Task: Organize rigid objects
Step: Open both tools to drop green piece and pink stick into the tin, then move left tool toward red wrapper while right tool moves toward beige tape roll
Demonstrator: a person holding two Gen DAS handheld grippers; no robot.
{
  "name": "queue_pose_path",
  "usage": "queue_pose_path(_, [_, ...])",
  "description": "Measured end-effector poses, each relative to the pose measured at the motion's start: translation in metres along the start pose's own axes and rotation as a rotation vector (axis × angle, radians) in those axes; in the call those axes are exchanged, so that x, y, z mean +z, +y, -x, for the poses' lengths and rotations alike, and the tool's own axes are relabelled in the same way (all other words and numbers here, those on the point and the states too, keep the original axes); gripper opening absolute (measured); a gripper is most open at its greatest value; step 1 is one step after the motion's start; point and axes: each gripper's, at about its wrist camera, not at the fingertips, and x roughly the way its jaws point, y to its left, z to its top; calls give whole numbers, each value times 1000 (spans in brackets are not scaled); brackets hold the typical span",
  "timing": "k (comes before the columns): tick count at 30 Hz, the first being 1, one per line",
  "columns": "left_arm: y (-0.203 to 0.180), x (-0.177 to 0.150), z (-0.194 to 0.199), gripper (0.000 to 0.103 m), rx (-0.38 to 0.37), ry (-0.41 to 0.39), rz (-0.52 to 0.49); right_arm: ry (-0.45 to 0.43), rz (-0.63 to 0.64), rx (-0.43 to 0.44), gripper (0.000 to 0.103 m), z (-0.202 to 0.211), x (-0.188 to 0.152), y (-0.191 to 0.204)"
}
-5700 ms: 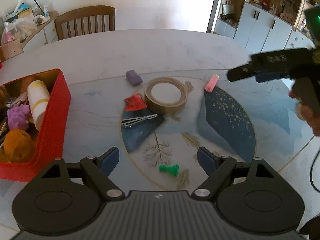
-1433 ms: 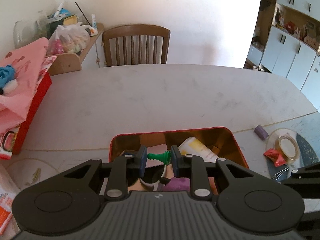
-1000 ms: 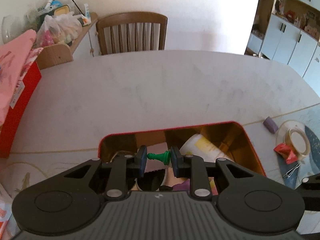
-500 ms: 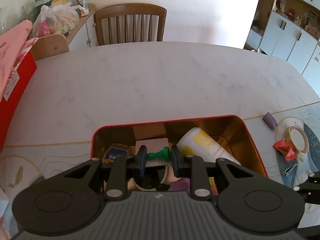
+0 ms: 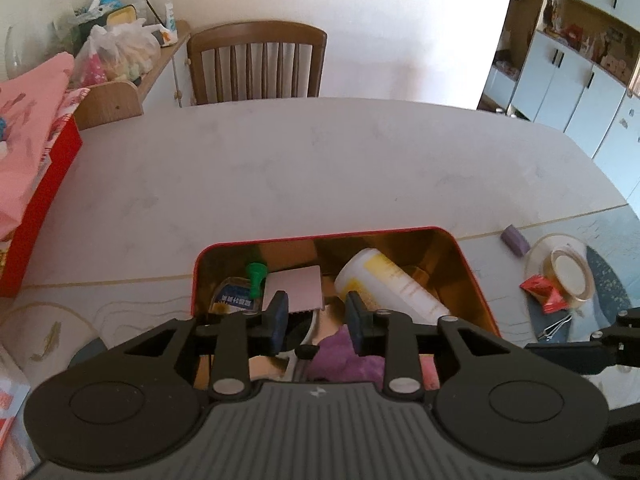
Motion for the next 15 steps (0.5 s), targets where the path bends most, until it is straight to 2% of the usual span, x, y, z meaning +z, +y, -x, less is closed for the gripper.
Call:
queue_pose_path(2, [-1,-2,7,36,-1,-9,1,-11,-1,4,39,6,-1,-1])
queue_pose_path(5, [-2,-5,19,54,2,-32,8,-25,11,2,39,15,-3,0])
queue_pose_path(9, [-8,-9,34,55,1,-54,6,-43,30,-3,40,27,-8,2])
queue_pose_path(11, [-10,-11,40,55,-1,-58,7,-53,34,-2,46,34,-10,2])
queue_pose_path(15, [-16,-16,54,56,-16,-65,10,-74,34,-6,51,48,-16,-2])
